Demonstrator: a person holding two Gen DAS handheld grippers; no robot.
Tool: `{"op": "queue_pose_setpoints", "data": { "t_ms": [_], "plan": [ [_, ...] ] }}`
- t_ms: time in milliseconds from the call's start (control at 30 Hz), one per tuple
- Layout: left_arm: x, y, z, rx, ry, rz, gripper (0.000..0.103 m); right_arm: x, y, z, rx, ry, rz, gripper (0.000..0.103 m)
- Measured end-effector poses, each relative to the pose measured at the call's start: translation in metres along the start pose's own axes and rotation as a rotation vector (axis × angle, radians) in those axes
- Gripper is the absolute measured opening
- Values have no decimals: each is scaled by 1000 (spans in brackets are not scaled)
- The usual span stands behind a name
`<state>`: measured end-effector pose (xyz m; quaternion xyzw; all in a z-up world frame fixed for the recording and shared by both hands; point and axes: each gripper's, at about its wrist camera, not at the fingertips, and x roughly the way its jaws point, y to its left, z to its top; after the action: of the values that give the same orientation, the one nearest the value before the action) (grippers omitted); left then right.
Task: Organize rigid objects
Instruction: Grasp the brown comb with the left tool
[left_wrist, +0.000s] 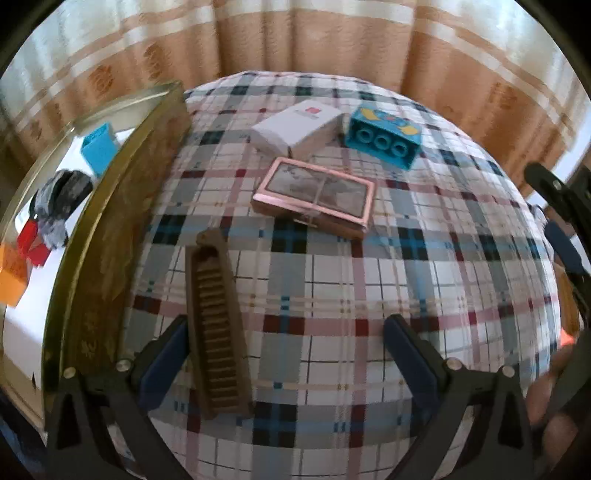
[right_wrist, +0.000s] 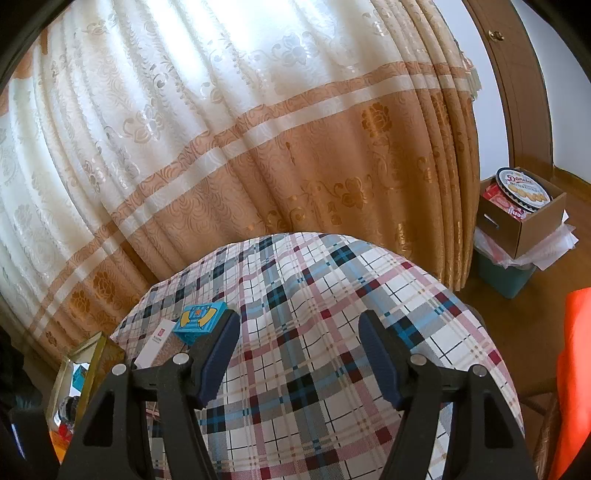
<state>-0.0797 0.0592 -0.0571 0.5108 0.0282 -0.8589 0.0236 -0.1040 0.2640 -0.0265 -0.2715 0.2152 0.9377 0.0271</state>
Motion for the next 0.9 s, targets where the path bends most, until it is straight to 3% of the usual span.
{"op": "queue_pose_setpoints", "data": {
  "t_ms": [133,167,233,533,733,900],
  "plan": [
    [-4,0,-3,49,-31,-29,100,1,-1,-1,7,5,0,69],
    [-5,0,-3,61,-45,-34,95,1,-1,-1,7,4,-1,69],
    [-9,-1,-4,89,-85,-53,74,1,-1,-1,7,4,0,69],
    [-14,-5,-3,169,-126,-153,25,4,-3,-1,16,25,3,69],
    [-20,12,-6,93,-116,-297,24,6,-6,-2,38,37,1,69],
    [-38,21,-6,89,-181,-340,24,7,-6,-2,39,39,3,69]
  ]
}}
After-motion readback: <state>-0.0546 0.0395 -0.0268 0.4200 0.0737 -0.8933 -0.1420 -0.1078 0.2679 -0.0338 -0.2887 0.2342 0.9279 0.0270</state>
